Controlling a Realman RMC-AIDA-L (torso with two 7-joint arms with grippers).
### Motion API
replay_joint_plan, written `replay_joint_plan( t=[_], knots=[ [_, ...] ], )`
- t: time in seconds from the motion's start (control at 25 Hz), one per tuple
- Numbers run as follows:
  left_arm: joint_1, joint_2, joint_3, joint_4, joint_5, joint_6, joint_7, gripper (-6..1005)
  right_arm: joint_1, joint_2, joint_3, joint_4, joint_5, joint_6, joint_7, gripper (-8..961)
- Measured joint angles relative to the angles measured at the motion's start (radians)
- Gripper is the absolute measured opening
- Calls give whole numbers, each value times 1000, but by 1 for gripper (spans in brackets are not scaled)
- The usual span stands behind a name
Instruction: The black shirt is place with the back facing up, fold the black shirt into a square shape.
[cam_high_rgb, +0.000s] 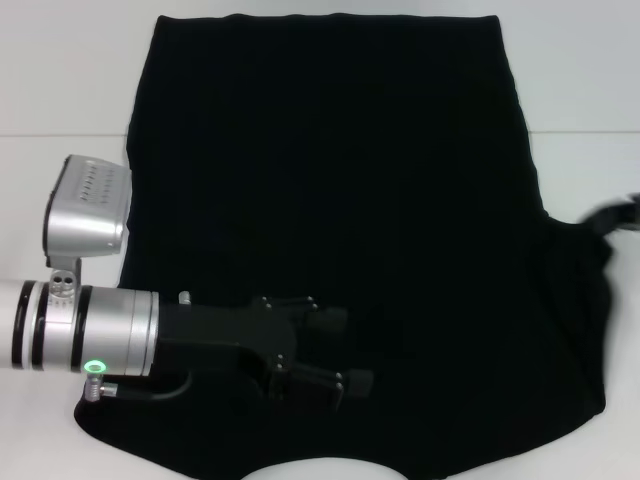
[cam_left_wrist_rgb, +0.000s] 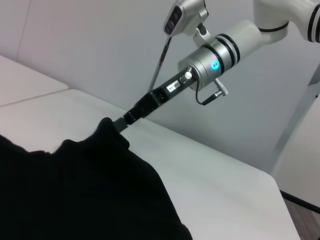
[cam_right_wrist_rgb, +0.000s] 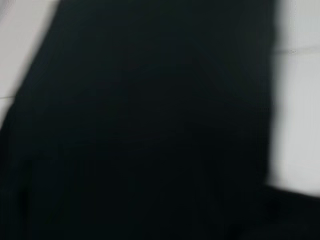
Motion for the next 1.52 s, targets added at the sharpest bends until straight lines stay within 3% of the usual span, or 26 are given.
replay_joint_plan(
  t=[0.24,0.44,0.6,0.8,0.92,1.12,1.32,1.52],
  knots=[
    [0,4,-5,0,-7,-2,0,961,122,71,-137,9,-15,8,15,6],
    [1,6,-20,1,-7,-12,-4,961,164,102,-208,-20,-57,34,88,7],
    [10,7,-41,4,-7,-13,-5,961,138,106,-187,-64,-32,20,90,121],
    [17,15,-60,11,-7,-29,-19,961,88,74,-160,-76,89,-33,49,324],
    [36,26,-70,37,3,-71,-90,961,45,68,-126,-64,201,-76,-28,469],
    [111,43,-131,148,52,-82,-223,961,-34,96,-106,-26,388,-99,-240,697],
    [185,43,-253,293,149,-43,-303,960,-58,135,-104,12,451,-87,-464,869],
    [209,41,-315,393,260,5,-379,960,-43,158,-116,14,443,-36,-509,916]
  ],
)
